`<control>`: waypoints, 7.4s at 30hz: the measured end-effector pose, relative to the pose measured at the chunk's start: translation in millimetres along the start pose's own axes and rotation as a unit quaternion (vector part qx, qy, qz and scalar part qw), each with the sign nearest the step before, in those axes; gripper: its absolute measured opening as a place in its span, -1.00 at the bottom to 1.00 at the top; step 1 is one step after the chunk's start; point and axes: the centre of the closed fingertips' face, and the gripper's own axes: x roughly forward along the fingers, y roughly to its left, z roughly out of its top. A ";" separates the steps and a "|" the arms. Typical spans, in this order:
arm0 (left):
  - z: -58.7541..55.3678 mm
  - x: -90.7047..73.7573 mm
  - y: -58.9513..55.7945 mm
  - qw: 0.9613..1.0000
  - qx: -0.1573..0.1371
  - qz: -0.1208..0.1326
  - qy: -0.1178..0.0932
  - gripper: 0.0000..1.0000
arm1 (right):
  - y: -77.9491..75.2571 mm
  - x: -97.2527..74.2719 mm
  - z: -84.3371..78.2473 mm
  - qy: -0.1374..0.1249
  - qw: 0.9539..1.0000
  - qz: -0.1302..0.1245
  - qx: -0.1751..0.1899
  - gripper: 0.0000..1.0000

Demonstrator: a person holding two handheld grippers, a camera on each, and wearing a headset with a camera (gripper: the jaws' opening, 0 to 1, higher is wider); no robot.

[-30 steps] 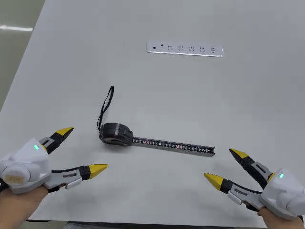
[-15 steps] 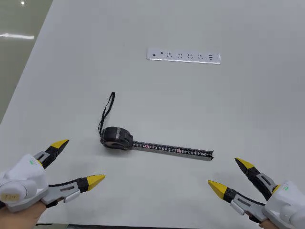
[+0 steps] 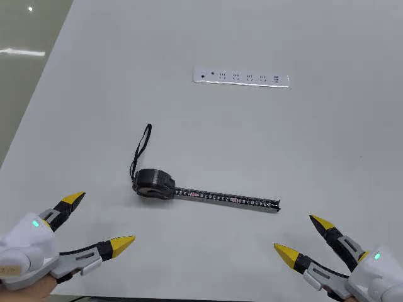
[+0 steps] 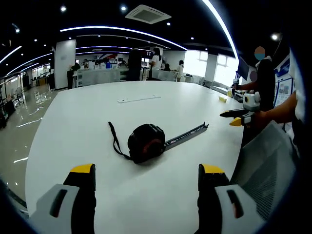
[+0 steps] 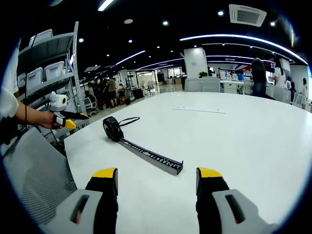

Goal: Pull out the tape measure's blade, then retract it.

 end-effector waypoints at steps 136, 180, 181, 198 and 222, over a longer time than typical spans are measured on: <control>-0.3 128.7 2.5 0.955 -0.226 0.184 0.051 0.43 | -33.5 52.2 -7.7 0.003 0.999 0.009 0.049 0.12; -7.2 128.4 8.7 0.949 -0.228 0.210 0.060 0.27 | -25.5 60.3 -22.4 0.036 0.998 0.054 0.024 -0.08; -7.2 128.4 8.7 0.949 -0.228 0.211 0.059 0.27 | -25.0 61.2 -22.7 0.038 0.997 0.058 0.023 -0.08; -7.2 128.1 6.7 0.949 -0.229 0.211 0.060 0.27 | -39.1 66.8 -29.8 0.065 0.991 0.110 -0.035 -0.28; -7.9 129.4 6.6 0.946 -0.237 0.212 0.057 0.27 | -40.4 78.4 -35.3 0.064 0.981 0.176 -0.055 -0.55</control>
